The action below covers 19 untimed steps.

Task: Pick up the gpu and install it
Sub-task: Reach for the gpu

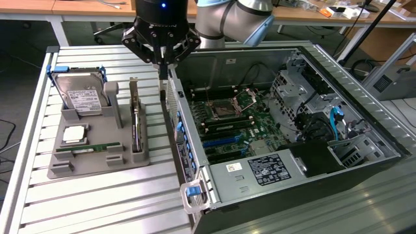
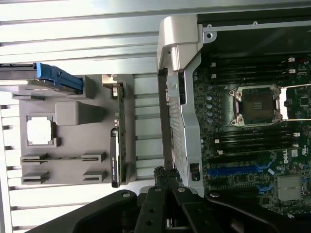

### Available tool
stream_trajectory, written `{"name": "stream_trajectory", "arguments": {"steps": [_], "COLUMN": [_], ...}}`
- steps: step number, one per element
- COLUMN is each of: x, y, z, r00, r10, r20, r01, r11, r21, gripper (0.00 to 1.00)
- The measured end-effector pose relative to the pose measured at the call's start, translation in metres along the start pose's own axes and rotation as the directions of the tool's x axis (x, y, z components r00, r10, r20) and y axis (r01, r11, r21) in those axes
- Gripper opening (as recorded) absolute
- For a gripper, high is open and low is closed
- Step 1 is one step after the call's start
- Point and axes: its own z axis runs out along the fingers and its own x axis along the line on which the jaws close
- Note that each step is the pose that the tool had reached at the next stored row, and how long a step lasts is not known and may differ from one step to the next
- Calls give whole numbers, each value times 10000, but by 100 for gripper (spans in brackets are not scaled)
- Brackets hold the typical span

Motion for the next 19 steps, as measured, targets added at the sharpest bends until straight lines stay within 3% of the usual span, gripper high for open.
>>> {"name": "stream_trajectory", "arguments": {"steps": [19], "x": [90], "y": [-11], "z": [-3], "r00": [10000], "r10": [0], "r20": [0], "r01": [0], "r11": [10000], "r21": [0], "gripper": [11]}}
